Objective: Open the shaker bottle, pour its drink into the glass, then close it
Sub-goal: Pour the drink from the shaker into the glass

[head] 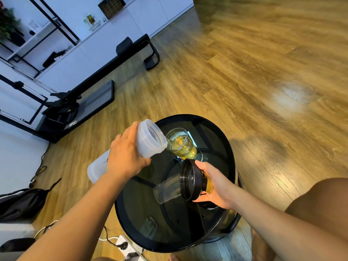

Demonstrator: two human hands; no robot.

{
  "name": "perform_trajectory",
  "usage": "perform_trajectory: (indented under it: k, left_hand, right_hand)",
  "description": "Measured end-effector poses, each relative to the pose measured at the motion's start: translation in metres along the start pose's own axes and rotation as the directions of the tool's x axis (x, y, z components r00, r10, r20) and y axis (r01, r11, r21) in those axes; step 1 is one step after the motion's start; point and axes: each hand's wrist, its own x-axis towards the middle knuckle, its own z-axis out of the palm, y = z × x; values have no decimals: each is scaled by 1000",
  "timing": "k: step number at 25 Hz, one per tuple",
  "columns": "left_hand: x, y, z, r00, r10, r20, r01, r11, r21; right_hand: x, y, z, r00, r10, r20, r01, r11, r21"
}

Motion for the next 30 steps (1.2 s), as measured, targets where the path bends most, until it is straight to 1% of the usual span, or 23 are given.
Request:
perform_trajectory:
  k: [30]
  left_hand:
    - [6,-3,-5,998,57,-1,-56,996,70]
  right_hand:
    - [5,1,-2,1000,6,0,-6,1000,6]
